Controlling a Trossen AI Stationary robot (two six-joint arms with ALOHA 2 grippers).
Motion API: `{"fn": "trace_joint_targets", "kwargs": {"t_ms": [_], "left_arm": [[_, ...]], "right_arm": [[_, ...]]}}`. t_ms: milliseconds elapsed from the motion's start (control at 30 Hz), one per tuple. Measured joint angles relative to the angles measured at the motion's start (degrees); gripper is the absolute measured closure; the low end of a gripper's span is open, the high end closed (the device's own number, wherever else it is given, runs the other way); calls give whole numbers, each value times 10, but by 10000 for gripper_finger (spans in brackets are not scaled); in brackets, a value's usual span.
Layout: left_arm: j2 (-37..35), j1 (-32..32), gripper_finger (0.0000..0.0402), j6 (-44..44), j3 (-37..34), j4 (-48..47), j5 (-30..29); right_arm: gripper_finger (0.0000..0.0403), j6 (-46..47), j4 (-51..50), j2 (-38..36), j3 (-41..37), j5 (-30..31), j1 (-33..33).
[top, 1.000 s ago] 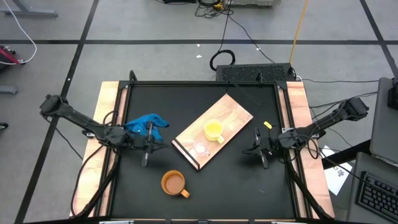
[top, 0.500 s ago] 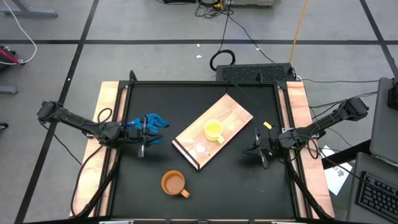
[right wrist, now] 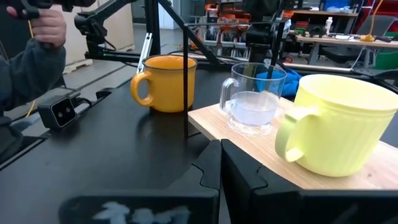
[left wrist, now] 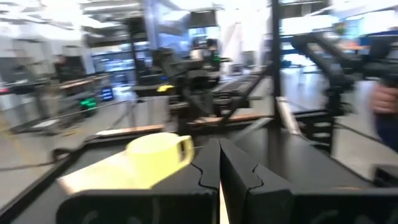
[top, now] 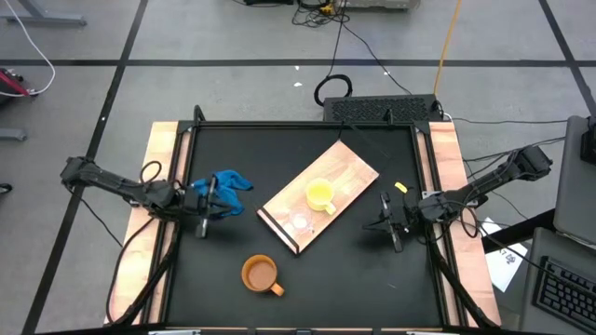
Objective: Stack small to large cups/mugs on shelf
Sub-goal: Put the orange mug on the shelf
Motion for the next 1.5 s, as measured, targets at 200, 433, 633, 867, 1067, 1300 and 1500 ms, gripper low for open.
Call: {"fn": "trace_joint_targets", "kwargs": {"t_ms": [200, 433, 633, 867, 1067, 1300, 1500], "left_arm": [[0, 0, 397, -6, 0, -9, 63], [0, 0, 397, -26, 0, -4, 62], [0, 0, 389, -22, 0, -2, 62], [0, 0, 391, 63, 0, -8, 63], [0, 0, 389, 39, 1, -5, 67], [0, 0, 390, 29, 2, -39, 64], [4, -3, 397, -22, 2, -73, 65]], "right_arm": [[403, -2, 0, 0, 0, 0, 0], [403, 0, 0, 0, 0, 0, 0], [403, 2, 0, 0, 0, 0, 0], [403, 2, -1, 0, 0, 0, 0], [403, 11, -1, 0, 0, 0, 0], [403, 17, -5, 0, 0, 0, 0], [403, 17, -10, 0, 0, 0, 0]]}}
